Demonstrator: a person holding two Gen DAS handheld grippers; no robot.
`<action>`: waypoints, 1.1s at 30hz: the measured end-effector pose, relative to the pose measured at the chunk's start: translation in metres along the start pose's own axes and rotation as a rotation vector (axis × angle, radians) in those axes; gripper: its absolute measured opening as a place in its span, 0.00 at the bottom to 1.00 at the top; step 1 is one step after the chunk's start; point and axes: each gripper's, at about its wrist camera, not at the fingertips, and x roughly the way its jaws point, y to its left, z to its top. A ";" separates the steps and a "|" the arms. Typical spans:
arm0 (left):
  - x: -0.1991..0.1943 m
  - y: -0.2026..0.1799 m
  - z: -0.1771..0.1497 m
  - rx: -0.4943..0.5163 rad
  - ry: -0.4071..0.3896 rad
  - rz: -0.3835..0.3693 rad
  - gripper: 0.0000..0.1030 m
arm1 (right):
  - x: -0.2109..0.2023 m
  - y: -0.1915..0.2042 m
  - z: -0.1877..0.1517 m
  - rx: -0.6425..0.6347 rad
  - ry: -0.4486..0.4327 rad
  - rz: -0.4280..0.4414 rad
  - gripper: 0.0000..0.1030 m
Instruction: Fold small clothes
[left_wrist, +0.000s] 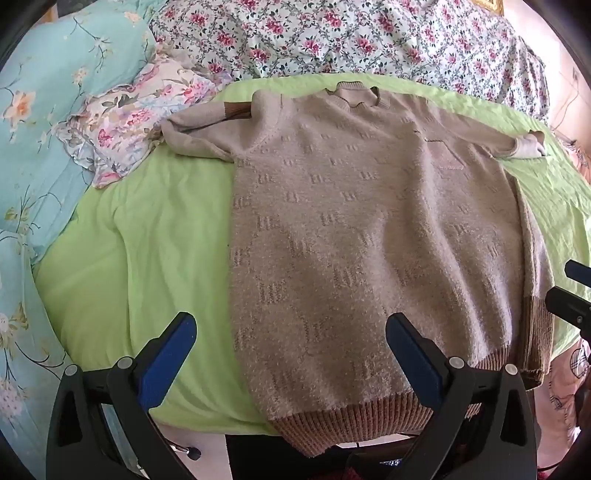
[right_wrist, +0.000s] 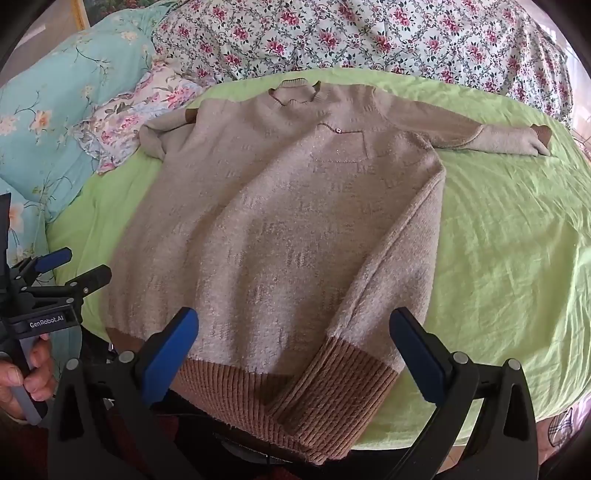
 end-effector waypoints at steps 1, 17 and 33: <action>0.000 0.000 0.000 0.001 0.001 0.002 1.00 | -0.001 0.003 0.002 0.004 0.003 -0.002 1.00; 0.005 -0.003 0.006 -0.002 -0.018 0.000 1.00 | -0.001 -0.002 0.007 0.030 -0.006 0.009 1.00; 0.010 -0.002 0.025 -0.011 -0.020 -0.002 1.00 | 0.001 -0.008 0.024 0.038 -0.044 0.041 1.00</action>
